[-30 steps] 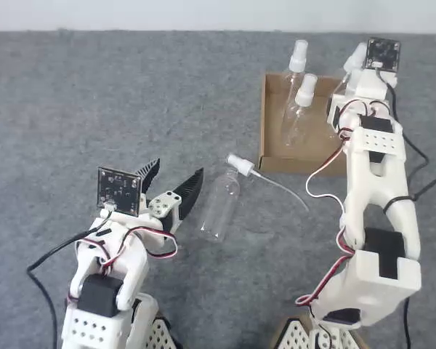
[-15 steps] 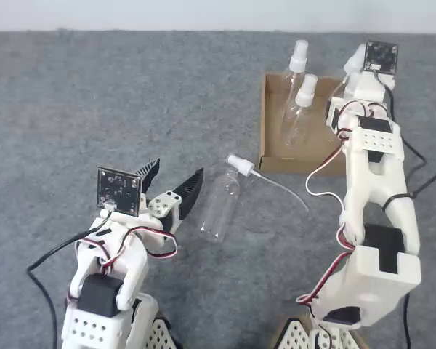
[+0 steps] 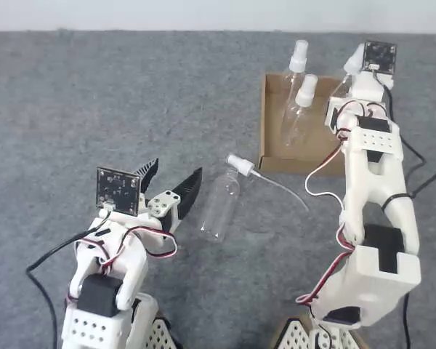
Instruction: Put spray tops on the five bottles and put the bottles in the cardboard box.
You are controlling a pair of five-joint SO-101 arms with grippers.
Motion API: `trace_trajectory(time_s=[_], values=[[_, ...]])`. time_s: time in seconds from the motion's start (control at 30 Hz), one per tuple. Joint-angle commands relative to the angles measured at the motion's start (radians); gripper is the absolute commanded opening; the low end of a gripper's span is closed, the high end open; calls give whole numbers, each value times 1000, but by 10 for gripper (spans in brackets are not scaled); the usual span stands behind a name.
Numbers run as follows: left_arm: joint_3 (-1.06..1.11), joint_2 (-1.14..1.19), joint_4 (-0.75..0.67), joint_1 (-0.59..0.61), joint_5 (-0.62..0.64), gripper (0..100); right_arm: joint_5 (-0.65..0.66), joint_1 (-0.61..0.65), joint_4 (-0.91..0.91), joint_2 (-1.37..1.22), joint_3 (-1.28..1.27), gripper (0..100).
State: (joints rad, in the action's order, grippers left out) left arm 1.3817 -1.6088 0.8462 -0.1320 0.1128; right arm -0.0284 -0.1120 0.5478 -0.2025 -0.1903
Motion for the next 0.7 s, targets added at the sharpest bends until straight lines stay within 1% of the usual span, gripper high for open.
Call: trace_trajectory(time_s=[0.0,0.37,0.57,0.67], values=[[-4,-12,-29,2,5,265,0,-8,7,28,12,223],[-4,-12,-29,2,5,265,0,-7,7,33,18,232],[-4,-12,-29,2,5,265,0,-7,41,97,18,233],[-4,-12,-29,2,5,265,0,15,77,124,18,290]])
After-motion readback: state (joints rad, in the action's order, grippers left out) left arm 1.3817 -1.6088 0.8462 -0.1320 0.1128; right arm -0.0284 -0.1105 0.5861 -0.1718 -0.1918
